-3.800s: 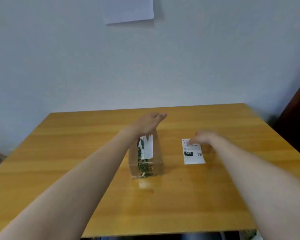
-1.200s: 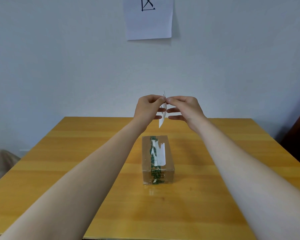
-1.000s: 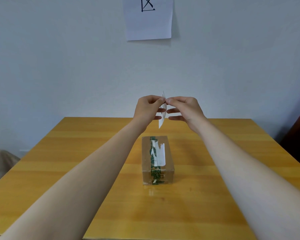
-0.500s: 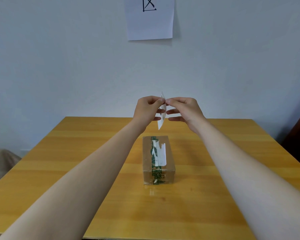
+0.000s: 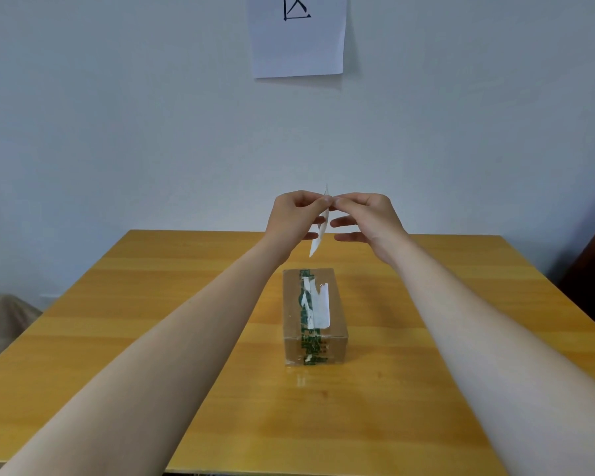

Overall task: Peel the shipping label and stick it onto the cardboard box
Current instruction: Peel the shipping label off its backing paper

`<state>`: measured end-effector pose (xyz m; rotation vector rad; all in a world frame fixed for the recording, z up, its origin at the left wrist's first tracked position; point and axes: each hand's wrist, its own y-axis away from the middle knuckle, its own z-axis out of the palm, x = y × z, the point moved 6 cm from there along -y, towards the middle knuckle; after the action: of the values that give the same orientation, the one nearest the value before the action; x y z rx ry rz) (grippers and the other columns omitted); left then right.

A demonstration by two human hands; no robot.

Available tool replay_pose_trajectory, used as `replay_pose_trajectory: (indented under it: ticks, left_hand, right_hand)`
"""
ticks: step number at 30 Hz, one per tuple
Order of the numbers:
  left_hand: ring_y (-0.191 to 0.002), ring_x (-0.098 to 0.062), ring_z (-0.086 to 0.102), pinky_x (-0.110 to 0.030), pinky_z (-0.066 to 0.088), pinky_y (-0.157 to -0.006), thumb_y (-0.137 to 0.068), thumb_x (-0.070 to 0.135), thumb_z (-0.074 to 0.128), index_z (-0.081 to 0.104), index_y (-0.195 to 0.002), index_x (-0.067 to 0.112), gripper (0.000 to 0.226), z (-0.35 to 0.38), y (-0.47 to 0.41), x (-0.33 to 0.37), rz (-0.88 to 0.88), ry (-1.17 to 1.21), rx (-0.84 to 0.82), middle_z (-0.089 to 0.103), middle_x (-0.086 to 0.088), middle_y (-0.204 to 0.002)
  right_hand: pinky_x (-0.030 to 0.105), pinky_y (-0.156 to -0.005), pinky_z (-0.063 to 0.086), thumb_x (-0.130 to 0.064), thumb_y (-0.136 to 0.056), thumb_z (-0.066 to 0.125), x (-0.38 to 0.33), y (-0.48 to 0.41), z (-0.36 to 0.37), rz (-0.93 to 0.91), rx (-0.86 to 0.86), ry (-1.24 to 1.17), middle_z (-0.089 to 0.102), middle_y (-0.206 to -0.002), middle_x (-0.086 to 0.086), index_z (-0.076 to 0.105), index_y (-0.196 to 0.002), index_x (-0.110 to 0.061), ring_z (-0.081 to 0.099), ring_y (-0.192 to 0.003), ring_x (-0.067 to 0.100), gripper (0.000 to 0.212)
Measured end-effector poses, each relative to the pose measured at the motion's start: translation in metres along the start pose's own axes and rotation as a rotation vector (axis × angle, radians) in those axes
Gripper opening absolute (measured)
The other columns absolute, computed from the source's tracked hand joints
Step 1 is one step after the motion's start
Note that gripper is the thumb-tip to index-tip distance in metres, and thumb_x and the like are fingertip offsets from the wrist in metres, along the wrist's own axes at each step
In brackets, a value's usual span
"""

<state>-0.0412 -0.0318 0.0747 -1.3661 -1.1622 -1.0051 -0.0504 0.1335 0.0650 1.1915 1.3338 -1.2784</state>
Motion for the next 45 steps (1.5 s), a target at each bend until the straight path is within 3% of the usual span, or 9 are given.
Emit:
replay_pose_trajectory:
  ticks: [17,29,35,45]
  left_hand:
    - [-0.099,-0.01,0.073,-0.03,0.062,-0.074,-0.103,0.023,0.063,0.077,-0.097,0.021,0.015,0.0,-0.004,-0.004,-0.012,-0.02,0.006,0.076,0.01,-0.099]
    - [-0.101,-0.013,0.073,-0.039,0.064,-0.084,-0.105,0.027,0.061,0.075,-0.115,0.013,0.022,-0.004,-0.007,-0.011,-0.069,0.005,0.041,0.074,0.007,-0.107]
    - [-0.1,-0.014,0.074,-0.039,0.064,-0.083,-0.104,0.03,0.063,0.072,-0.1,0.024,0.011,-0.006,-0.006,-0.018,-0.144,0.066,0.045,0.074,0.006,-0.107]
    - [-0.1,-0.016,0.074,-0.037,0.064,-0.08,-0.105,0.031,0.061,0.07,-0.114,0.019,0.018,-0.011,-0.005,-0.021,-0.188,0.103,0.059,0.073,0.005,-0.108]
  right_hand:
    - [0.044,-0.075,0.068,-0.025,-0.098,0.072,-0.002,0.001,-0.001,-0.007,0.032,0.021,0.081,-0.107,0.005,0.082,-0.104,-0.013,0.078,-0.09,0.025,0.016]
    - [0.042,-0.073,0.068,-0.022,-0.101,0.067,0.0,0.004,-0.007,-0.001,0.09,-0.008,0.079,-0.1,0.004,0.078,-0.102,-0.014,0.076,-0.082,0.022,0.014]
    - [0.041,-0.069,0.067,-0.022,-0.1,0.067,0.004,0.002,-0.011,0.037,0.128,-0.052,0.075,-0.095,0.007,0.075,-0.107,-0.008,0.076,-0.081,0.025,0.017]
    - [0.044,-0.072,0.068,-0.019,-0.101,0.062,0.005,0.001,-0.014,0.058,0.162,-0.082,0.073,-0.091,0.007,0.073,-0.106,-0.008,0.075,-0.079,0.026,0.017]
